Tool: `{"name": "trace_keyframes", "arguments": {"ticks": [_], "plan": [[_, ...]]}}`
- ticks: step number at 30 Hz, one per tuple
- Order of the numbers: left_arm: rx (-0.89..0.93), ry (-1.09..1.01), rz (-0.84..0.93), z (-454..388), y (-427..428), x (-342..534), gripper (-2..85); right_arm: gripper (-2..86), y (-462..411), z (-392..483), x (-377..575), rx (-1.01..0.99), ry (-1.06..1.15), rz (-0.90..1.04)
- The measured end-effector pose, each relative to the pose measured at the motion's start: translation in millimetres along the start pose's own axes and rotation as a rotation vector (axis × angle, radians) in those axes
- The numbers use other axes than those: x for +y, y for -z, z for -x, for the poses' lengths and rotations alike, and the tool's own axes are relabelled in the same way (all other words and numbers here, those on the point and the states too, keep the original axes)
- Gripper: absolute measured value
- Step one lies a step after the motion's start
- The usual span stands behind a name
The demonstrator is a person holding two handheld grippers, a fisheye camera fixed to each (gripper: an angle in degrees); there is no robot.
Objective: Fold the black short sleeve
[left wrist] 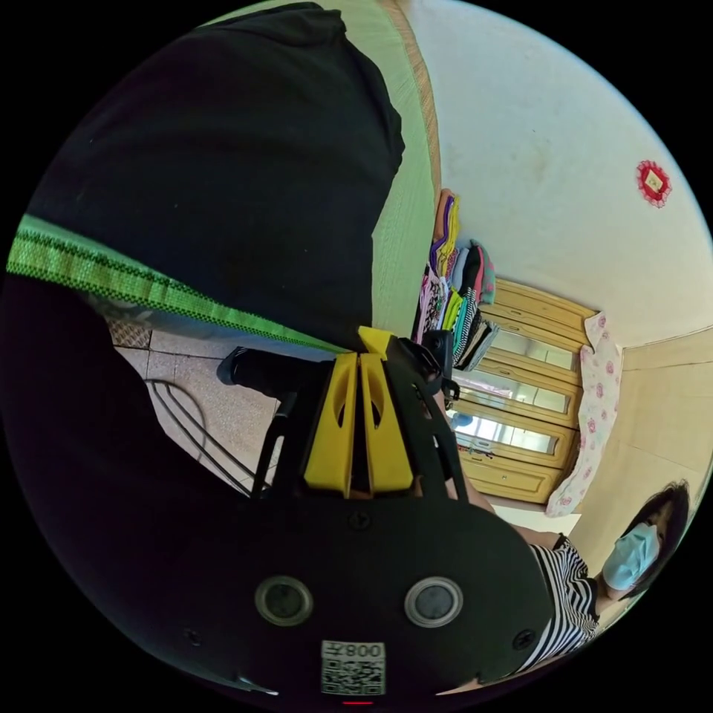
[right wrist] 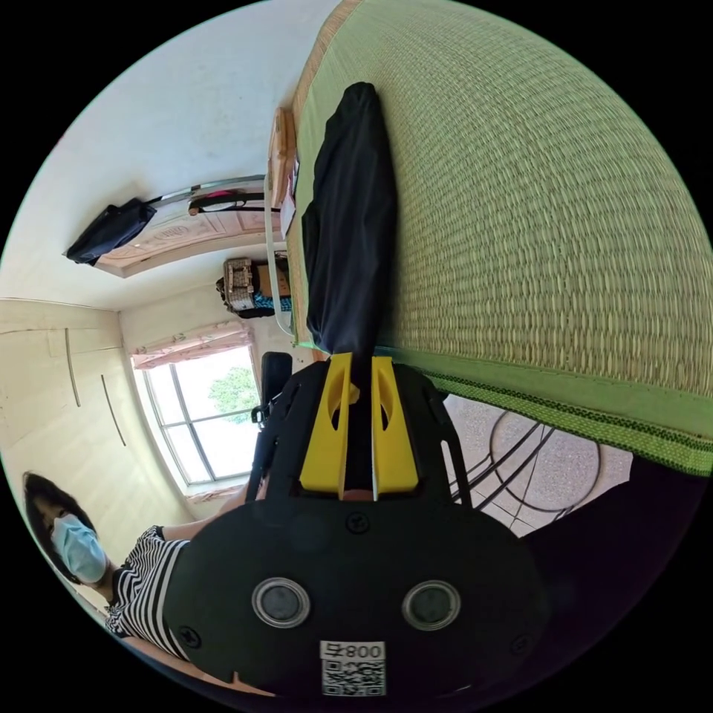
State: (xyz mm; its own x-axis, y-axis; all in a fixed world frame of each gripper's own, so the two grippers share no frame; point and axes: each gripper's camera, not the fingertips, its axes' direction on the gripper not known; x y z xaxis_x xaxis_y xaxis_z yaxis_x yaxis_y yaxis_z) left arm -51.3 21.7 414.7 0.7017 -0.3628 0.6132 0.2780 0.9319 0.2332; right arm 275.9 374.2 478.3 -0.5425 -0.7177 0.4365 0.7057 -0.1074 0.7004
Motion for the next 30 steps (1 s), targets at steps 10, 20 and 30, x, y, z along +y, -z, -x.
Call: {"name": "trace_keyframes", "arguments": {"ticks": [10,20,30], "plan": [[0.040,-0.036,-0.057,39,10,36,1.5,1.9,11,14,-2,-0.049,0.021,-0.015],[0.053,0.095,-0.371,114,85,85,7.7,1.7,21,53,-17,-0.116,0.083,-0.024],[0.114,0.141,-0.426,169,82,109,8.6,1.7,23,78,-33,-0.121,0.108,-0.020]]}}
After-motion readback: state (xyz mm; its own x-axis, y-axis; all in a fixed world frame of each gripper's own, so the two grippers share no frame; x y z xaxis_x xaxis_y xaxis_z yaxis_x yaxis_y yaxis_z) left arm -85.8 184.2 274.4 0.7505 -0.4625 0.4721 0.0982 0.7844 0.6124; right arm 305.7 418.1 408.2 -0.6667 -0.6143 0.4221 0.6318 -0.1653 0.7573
